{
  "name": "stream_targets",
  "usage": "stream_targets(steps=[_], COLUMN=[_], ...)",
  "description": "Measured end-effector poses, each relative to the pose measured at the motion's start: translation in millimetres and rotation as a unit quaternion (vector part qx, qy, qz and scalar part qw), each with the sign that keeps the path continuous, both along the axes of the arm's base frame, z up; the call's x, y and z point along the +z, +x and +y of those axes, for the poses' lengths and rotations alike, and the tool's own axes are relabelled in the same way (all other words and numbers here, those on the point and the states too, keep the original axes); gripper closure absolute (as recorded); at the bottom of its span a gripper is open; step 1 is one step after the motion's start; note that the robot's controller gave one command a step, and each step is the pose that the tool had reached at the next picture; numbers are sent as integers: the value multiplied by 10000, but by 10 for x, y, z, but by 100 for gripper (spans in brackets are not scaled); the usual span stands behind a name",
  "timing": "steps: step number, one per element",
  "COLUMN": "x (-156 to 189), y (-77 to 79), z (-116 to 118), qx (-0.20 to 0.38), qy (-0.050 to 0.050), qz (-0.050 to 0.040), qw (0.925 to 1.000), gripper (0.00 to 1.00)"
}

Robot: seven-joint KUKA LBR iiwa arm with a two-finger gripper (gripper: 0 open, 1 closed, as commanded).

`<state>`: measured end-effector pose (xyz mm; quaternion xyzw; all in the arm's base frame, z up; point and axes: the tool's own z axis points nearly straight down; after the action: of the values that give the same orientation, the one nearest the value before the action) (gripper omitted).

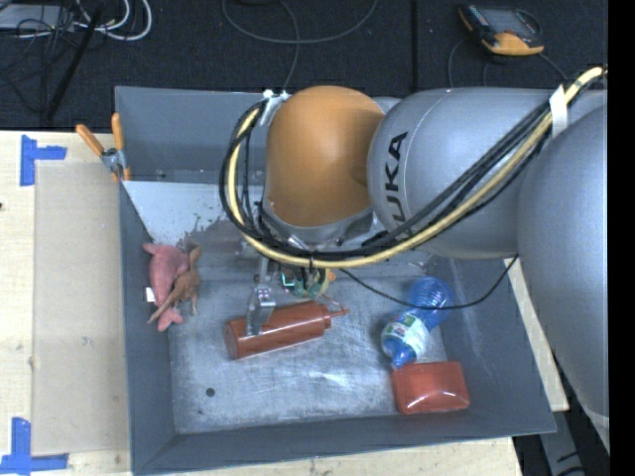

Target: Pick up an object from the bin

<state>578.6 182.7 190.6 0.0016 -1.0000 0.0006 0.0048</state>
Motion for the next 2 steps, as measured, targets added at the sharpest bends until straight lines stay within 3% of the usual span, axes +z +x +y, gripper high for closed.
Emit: stream_targets(steps=[1, 2], x=[48, -623], y=[18, -67], z=[-11, -456], qx=[-24, 369], qy=[7, 11], qz=[-39, -60], qw=[10000, 9993], gripper=[0, 0])
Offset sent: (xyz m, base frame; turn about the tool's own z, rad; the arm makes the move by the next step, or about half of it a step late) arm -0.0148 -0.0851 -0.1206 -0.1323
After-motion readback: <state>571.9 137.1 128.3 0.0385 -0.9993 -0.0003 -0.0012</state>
